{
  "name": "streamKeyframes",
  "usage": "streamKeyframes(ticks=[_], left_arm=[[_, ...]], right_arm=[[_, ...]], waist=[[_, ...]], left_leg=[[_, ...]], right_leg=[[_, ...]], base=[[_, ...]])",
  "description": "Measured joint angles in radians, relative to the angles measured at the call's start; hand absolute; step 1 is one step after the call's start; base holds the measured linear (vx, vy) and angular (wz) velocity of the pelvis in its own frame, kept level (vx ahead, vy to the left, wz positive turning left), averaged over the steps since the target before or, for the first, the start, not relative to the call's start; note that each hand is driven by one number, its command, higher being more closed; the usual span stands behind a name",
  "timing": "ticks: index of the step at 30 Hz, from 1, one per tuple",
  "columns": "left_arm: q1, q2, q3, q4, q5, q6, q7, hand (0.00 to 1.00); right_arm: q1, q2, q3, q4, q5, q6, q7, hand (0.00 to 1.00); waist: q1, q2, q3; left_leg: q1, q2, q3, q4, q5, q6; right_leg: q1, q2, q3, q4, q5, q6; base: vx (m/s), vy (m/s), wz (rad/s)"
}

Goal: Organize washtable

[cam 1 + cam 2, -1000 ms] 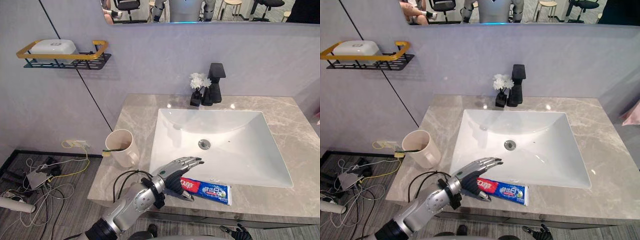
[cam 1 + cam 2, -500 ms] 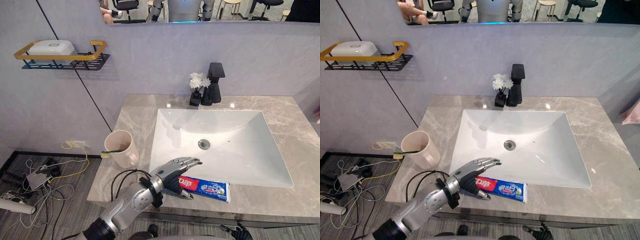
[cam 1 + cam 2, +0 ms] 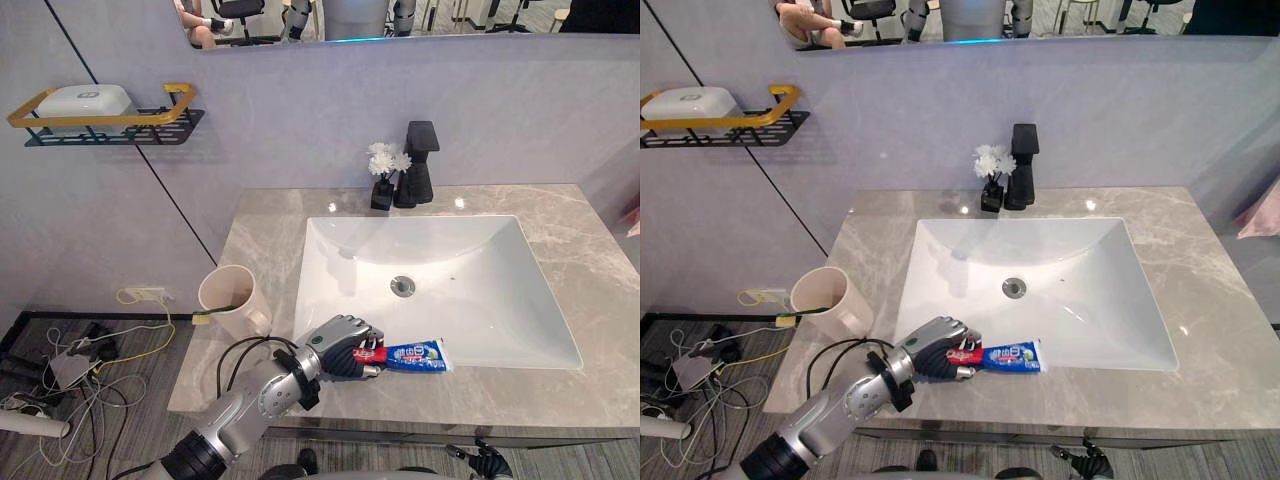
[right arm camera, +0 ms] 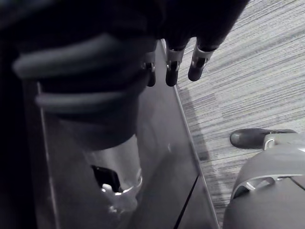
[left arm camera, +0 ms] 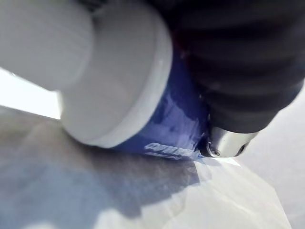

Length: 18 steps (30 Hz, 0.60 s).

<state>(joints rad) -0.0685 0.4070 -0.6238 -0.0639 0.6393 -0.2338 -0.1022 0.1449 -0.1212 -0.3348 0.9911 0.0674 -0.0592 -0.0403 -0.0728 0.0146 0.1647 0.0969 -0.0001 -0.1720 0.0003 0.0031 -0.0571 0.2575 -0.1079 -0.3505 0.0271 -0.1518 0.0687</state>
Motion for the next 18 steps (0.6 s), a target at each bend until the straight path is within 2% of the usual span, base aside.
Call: streamKeyframes(ticks=[12, 18], left_arm=[[0.018, 0.003, 0.014, -0.019, -0.022, 0.034, 0.019, 1.00], [0.050, -0.020, 0.095, -0.180, -0.089, 0.035, 0.063, 1.00]], right_arm=[[0.001, 0.000, -0.002, -0.004, 0.001, -0.002, -0.004, 0.00], [0.010, 0.012, -0.020, -0.019, 0.005, -0.007, -0.015, 0.00]], waist=[[0.000, 0.010, 0.000], [0.008, 0.002, -0.003]], left_leg=[[0.003, 0.003, 0.011, -0.003, 0.000, 0.000], [-0.019, 0.009, 0.039, -0.003, 0.000, 0.000]], right_leg=[[-0.006, -0.001, 0.012, 0.003, 0.000, 0.000], [-0.035, 0.004, 0.038, 0.009, 0.001, 0.000]], base=[[0.00, 0.000, -0.02], [0.01, 0.005, -0.10]])
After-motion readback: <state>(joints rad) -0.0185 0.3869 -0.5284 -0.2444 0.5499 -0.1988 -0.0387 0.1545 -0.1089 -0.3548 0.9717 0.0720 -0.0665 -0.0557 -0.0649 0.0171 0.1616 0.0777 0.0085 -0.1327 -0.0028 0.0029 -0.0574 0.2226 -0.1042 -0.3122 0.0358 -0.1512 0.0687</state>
